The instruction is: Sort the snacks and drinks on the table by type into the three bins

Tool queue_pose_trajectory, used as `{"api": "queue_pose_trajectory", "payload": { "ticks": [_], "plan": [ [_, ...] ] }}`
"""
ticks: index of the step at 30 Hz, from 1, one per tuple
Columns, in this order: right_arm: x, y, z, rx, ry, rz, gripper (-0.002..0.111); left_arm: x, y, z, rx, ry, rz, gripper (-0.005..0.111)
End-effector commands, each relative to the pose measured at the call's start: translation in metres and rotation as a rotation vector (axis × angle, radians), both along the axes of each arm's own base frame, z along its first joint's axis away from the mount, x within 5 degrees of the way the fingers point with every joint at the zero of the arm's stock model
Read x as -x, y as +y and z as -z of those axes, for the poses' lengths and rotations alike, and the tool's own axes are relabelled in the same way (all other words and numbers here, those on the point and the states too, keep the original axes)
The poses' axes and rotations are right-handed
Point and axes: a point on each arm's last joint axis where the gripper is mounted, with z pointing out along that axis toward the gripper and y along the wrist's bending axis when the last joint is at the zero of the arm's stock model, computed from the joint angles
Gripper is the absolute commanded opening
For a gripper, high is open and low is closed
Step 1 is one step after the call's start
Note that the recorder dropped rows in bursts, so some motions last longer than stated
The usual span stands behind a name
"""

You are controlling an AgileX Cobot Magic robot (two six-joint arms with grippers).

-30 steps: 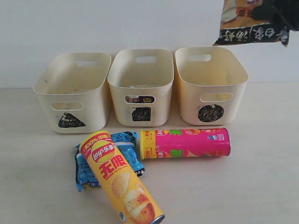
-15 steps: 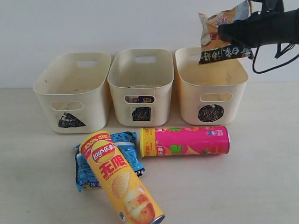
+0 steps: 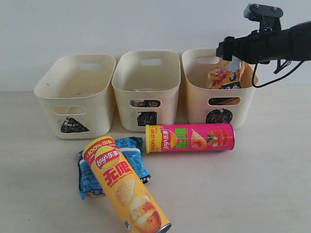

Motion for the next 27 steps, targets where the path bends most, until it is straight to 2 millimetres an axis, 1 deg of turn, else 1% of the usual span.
{"api": "queue_pose_trajectory", "payload": {
  "ticks": [1, 2, 3, 4, 5, 6, 7, 11, 13, 15, 20, 23, 27],
  "plan": [
    [0.01, -0.002, -0.045, -0.002, -0.097, 0.016, 0.059, 0.0, 0.0, 0.001, -0.003, -0.003, -0.001, 0.004],
    [0.012, -0.002, -0.051, -0.002, -0.109, 0.013, 0.053, 0.0, 0.0, 0.001, -0.003, -0.003, -0.001, 0.004],
    [0.018, -0.001, -0.064, -0.007, -0.136, -0.004, 0.039, 0.0, 0.0, 0.001, -0.003, -0.003, -0.001, 0.004],
    [0.021, 0.0, -0.071, -0.01, -0.149, -0.018, 0.03, 0.0, 0.0, 0.001, -0.003, -0.003, -0.001, 0.004],
    [0.027, 0.002, -0.083, -0.004, -0.17, -0.048, 0.01, 0.0, 0.0, 0.001, -0.003, -0.003, -0.001, 0.004],
    [0.03, 0.003, -0.088, 0.004, -0.178, -0.068, 0.003, 0.0, 0.0, 0.001, -0.003, -0.003, -0.001, 0.004],
    [0.034, 0.004, -0.093, 0.006, -0.184, -0.084, 0.0, 0.0, 0.0, 0.001, -0.003, -0.003, 0.0, 0.004],
    [0.048, 0.005, -0.11, 0.008, -0.158, -0.125, 0.0, 0.0, 0.0, 0.001, -0.003, -0.003, 0.0, 0.004],
    [0.056, 0.005, -0.111, 0.016, -0.106, -0.13, 0.0, 0.0, 0.0, 0.001, -0.003, -0.003, 0.0, 0.004],
    [0.064, 0.003, -0.105, 0.048, -0.052, -0.128, 0.0, 0.0, 0.0, 0.001, -0.003, -0.003, 0.0, 0.004],
    [0.092, -0.004, -0.075, 0.074, 0.06, -0.078, 0.0, 0.0, 0.0, 0.001, -0.003, -0.003, 0.0, 0.004],
    [0.113, -0.01, -0.064, 0.088, 0.076, -0.031, 0.0, 0.0, 0.0, 0.001, -0.003, -0.003, 0.0, 0.004],
    [0.143, -0.023, -0.051, 0.133, 0.047, 0.084, 0.0, 0.0, 0.0, 0.001, -0.003, -0.003, 0.0, 0.004]
  ]
}}
